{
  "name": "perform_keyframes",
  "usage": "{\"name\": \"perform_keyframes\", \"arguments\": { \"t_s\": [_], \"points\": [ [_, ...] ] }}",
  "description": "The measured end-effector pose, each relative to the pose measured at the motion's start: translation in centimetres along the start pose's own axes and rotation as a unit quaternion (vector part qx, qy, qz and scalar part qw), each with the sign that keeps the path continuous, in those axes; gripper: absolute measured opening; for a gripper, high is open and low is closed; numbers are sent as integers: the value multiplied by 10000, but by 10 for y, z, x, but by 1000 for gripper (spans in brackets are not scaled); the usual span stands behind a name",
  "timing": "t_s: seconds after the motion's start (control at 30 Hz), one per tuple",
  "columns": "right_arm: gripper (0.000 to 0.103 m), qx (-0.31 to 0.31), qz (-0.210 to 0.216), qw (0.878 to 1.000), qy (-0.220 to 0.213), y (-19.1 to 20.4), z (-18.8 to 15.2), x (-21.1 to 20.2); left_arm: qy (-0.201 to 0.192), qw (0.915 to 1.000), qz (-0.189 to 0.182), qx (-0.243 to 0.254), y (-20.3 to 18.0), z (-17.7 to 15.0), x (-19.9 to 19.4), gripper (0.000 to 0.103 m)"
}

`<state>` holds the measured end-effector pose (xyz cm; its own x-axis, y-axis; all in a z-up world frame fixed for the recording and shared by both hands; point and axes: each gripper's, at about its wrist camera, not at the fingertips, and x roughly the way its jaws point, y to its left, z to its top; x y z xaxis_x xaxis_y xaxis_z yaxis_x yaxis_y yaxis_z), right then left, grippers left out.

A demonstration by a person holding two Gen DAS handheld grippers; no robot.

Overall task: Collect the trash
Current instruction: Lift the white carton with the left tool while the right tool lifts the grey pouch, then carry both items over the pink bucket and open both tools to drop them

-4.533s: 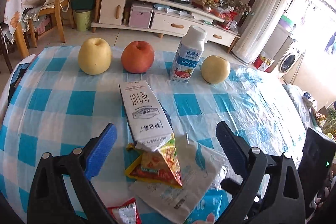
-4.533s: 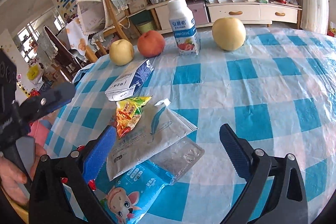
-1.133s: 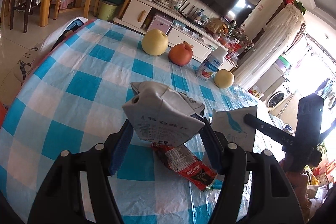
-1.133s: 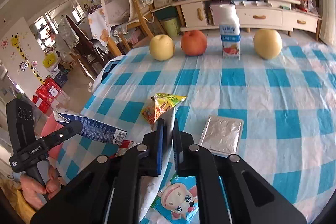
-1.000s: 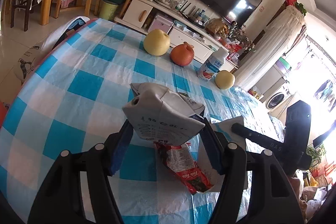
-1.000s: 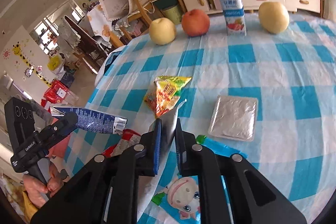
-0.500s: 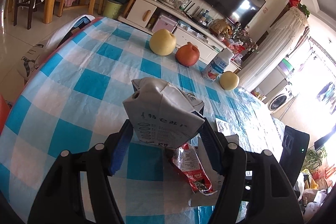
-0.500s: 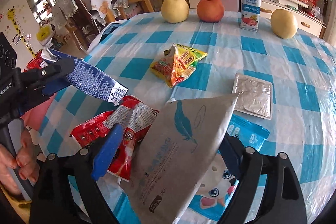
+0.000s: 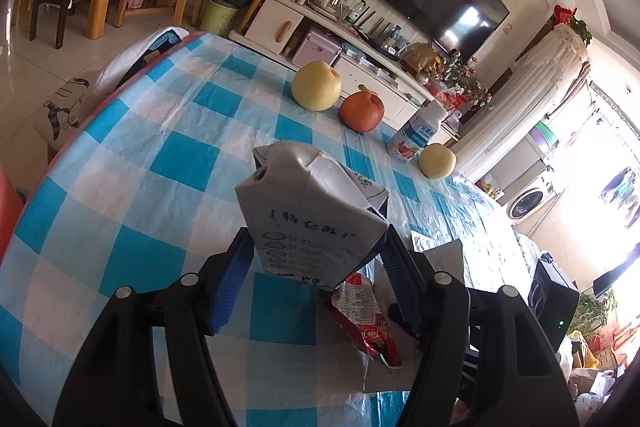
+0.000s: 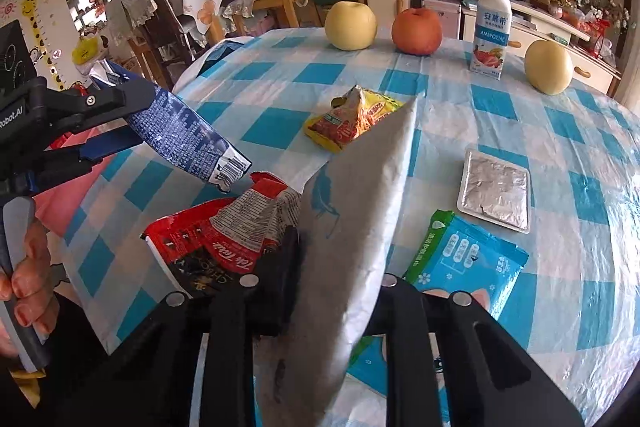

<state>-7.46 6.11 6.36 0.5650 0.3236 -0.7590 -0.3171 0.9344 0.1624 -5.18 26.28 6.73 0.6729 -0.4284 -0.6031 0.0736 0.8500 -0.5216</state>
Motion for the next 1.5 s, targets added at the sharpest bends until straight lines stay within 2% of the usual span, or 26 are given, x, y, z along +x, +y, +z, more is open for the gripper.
{"name": "perform_keyframes", "arguments": {
  "t_s": [0.2,0.47,0.6,0.73,0.87,0.97,1.03,1.17,1.2,1.37,1.47,1.5],
  "points": [
    [14,-103,-173,9995,-232,7,9,-19,-94,9999,-43,16,1,2,-7,66],
    [14,-64,-162,9978,-646,15,37,-50,-301,9994,-138,-21,4,6,-24,66],
    [14,-173,61,9961,-858,38,55,-64,-487,9985,-190,-132,11,11,-39,66],
    [14,-391,520,9932,-962,79,74,-67,-777,9963,-136,-346,25,16,-59,66],
    [14,-641,1100,9875,-929,131,94,-58,-1273,9895,238,-639,49,23,-88,66],
    [14,-804,1582,9807,-820,172,107,-46,-1794,9766,726,-938,72,27,-114,66],
    [14,-893,1891,9754,-705,202,114,-34,-2132,9627,1231,-1125,89,28,-133,66],
    [14,-1054,2344,9655,-424,256,126,-5,-2531,9339,1850,-1717,127,25,-163,66],
    [14,-1046,2446,9633,-353,267,128,3,-2616,9238,1974,-1979,141,23,-171,66],
    [14,-1020,2869,9525,-52,314,134,41,-2880,8825,2402,-2838,186,11,-198,66],
    [14,-1003,3010,9483,120,336,135,62,-2899,8648,2468,-3272,208,5,-206,66],
    [17,-1034,3022,9474,180,342,134,69,-2867,8615,2459,-3393,214,4,-206,66]
  ]
}}
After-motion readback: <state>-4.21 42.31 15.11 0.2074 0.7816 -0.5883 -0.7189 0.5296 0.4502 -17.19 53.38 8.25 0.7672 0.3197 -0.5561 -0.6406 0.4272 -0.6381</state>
